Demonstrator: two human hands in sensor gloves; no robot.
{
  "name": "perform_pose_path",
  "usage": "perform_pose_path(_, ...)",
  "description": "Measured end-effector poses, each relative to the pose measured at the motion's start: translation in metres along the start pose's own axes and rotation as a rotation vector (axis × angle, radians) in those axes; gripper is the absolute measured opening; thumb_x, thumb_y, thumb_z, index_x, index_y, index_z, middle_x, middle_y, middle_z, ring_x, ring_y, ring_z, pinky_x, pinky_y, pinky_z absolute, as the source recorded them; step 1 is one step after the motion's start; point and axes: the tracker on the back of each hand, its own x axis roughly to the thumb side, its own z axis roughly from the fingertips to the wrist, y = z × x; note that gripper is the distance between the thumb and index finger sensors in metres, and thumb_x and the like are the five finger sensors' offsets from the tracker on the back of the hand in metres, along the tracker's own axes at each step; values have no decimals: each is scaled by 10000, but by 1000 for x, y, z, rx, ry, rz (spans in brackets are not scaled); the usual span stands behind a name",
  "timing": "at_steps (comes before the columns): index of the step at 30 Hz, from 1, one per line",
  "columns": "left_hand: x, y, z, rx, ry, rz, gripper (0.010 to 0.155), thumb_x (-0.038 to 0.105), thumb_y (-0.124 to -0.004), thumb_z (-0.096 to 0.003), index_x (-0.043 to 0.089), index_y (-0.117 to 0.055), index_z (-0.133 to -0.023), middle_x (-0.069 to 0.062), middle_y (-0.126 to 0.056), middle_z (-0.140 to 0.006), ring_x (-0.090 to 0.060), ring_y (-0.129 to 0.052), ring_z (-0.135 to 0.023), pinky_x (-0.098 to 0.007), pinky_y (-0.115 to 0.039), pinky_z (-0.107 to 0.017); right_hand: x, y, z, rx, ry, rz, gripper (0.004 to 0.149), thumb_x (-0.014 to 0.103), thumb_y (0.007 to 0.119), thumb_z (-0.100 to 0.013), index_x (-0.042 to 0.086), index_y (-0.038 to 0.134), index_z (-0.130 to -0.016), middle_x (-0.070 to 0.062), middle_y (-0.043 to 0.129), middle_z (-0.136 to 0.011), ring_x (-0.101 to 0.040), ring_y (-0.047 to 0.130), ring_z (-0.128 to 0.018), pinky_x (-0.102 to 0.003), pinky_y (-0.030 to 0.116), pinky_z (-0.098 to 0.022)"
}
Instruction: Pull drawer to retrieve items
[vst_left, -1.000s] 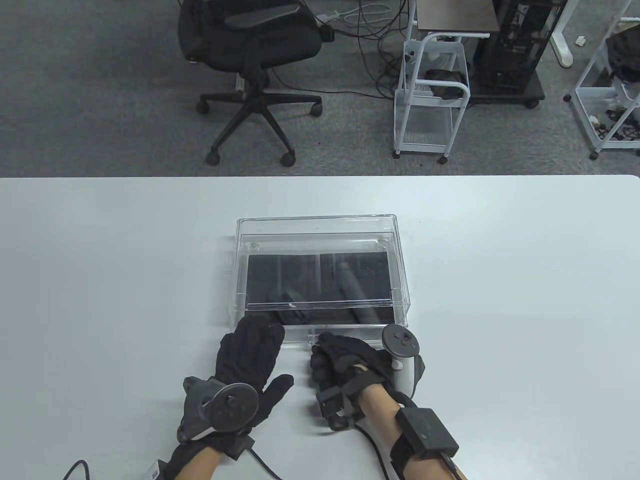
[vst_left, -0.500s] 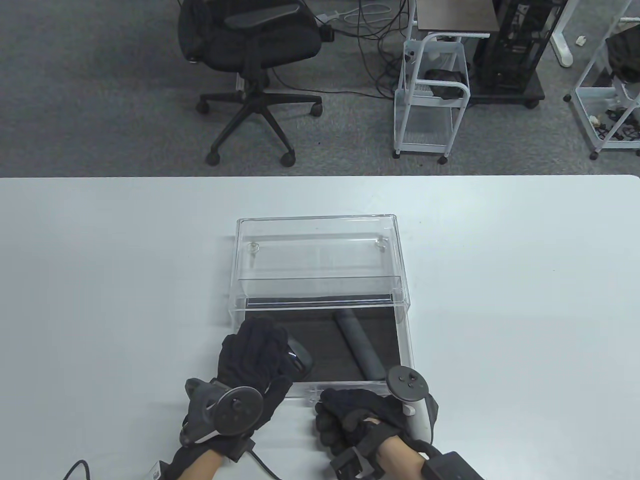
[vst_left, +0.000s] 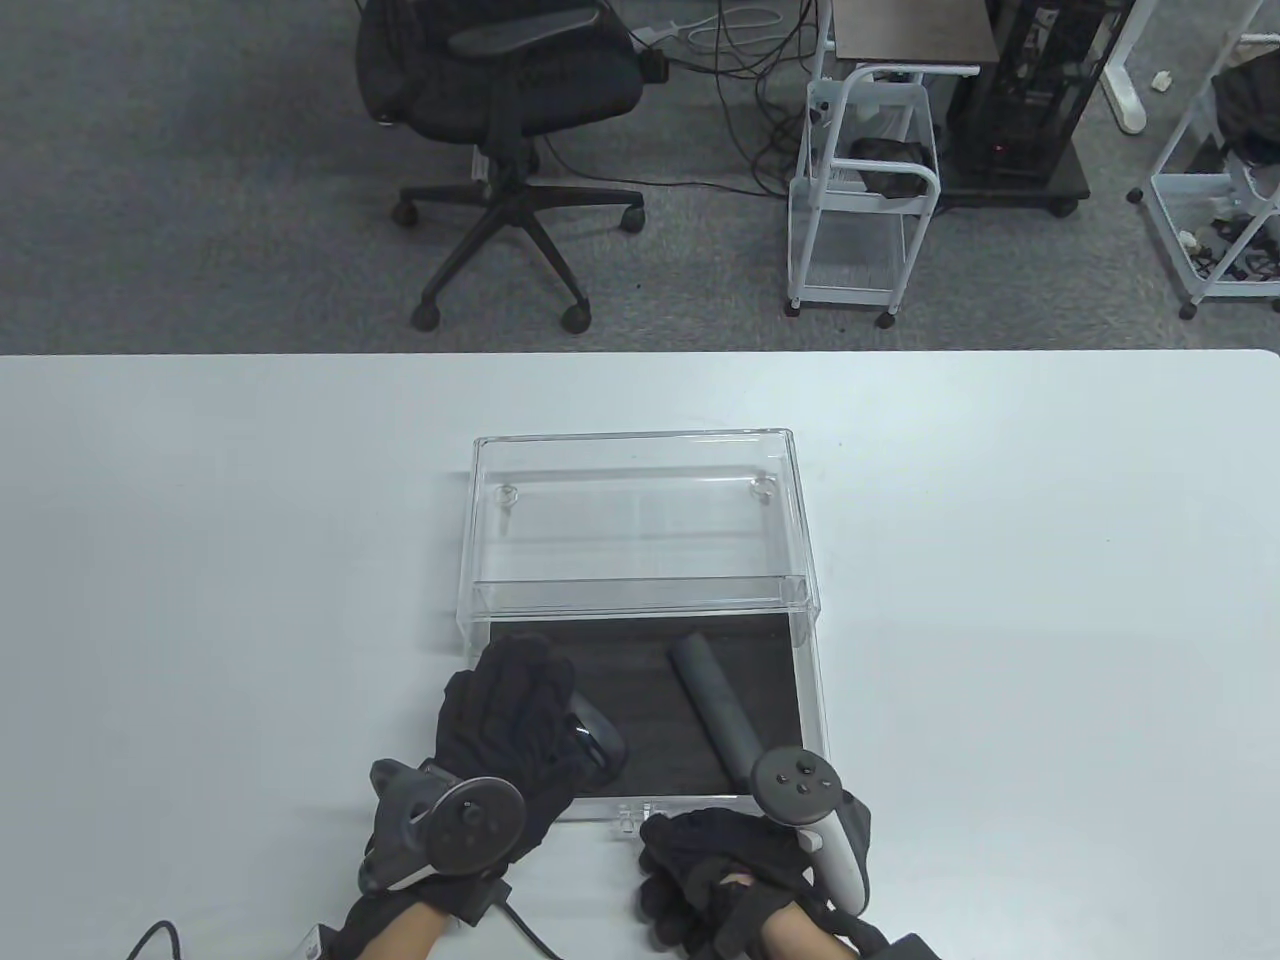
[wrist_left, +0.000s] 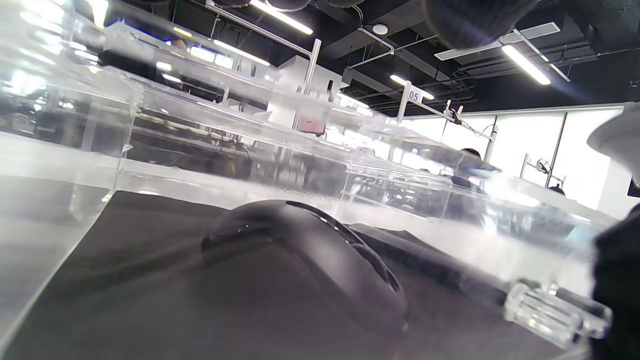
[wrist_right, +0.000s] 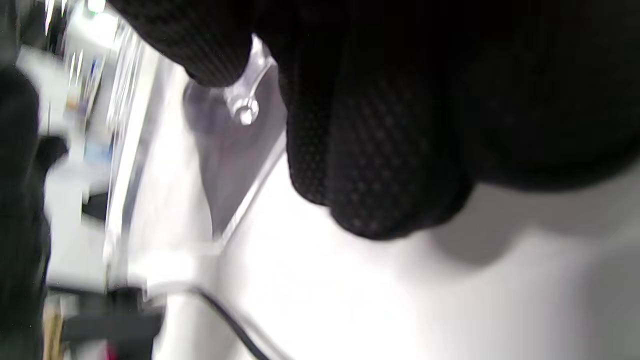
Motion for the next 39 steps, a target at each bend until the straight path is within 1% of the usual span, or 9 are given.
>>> perform_pose_path(2,0,0,0,1,1,1,844,576,-671,-507,237,-297,-1184,-177,-294,-1266,-474,-332,-1157,-746,-412,-754,16,-1,8,89,-85,93,583,462,699,-569,-40,897,-788,-102,1067,-470,-200,1080,-156,-340,959,-68)
perform_pose_path(5,0,0,0,0,0,0,842,575,-670,-507,238,-300,-1183,-171,-298,-1267,-472,-336,-1158,-744,-413,-755,48,-8,25,-18,-215,159,576,446,725,-554,-56,915,-765,-127,1062,-440,-225,1049,-122,-367,923,-46)
perform_pose_path(10,0,0,0,0,3,1,841,573,-672,-508,236,-300,-1183,-173,-300,-1266,-473,-337,-1157,-745,-413,-754,105,-38,38,-514,-347,745,580,453,746,-537,-23,891,-835,-152,1050,-506,-288,1039,-188,-420,904,-107)
perform_pose_path(13,-1,0,-1,-7,0,7,844,574,-674,-507,236,-300,-1184,-174,-304,-1266,-473,-340,-1157,-745,-415,-754,106,-42,15,-633,-247,1079,600,482,749,-523,32,843,-909,-123,1042,-576,-275,1048,-259,-414,917,-162)
perform_pose_path(17,-2,0,-1,-14,0,15,843,573,-674,-506,236,-301,-1183,-173,-304,-1266,-473,-341,-1157,-744,-416,-755,91,-42,-19,-506,-77,1163,803,523,755,-512,66,528,-1132,-206,878,-882,-392,987,-562,-500,875,-352)
perform_pose_path(22,-3,1,-2,-19,-3,23,832,569,-676,-507,252,-307,-1182,-170,-305,-1267,-469,-341,-1158,-744,-416,-756,78,-44,-45,-353,82,1179,955,558,764,-502,84,284,-1178,-244,717,-1015,-448,884,-730,-527,833,-442)
perform_pose_path(27,-3,1,-3,-27,-5,28,833,568,-678,-507,251,-308,-1183,-174,-303,-1267,-473,-339,-1157,-745,-414,-756,71,-45,-62,-236,166,1143,992,537,787,-502,68,225,-1170,-225,735,-962,-404,900,-665,-513,836,-449)
perform_pose_path(30,-4,0,-4,-34,-9,32,827,571,-677,-507,268,-311,-1183,-169,-301,-1268,-473,-338,-1159,-745,-414,-757,69,-46,-65,-259,161,1164,964,509,790,-501,46,260,-1159,-192,782,-882,-322,952,-541,-450,876,-379)
perform_pose_path(39,-3,0,-4,-25,-20,33,816,571,-678,-506,283,-319,-1180,-165,-306,-1268,-469,-344,-1158,-743,-417,-757,78,-49,-51,-330,69,1123,930,492,848,-476,86,373,-1165,-209,783,-872,-270,940,-482,-417,878,-346)
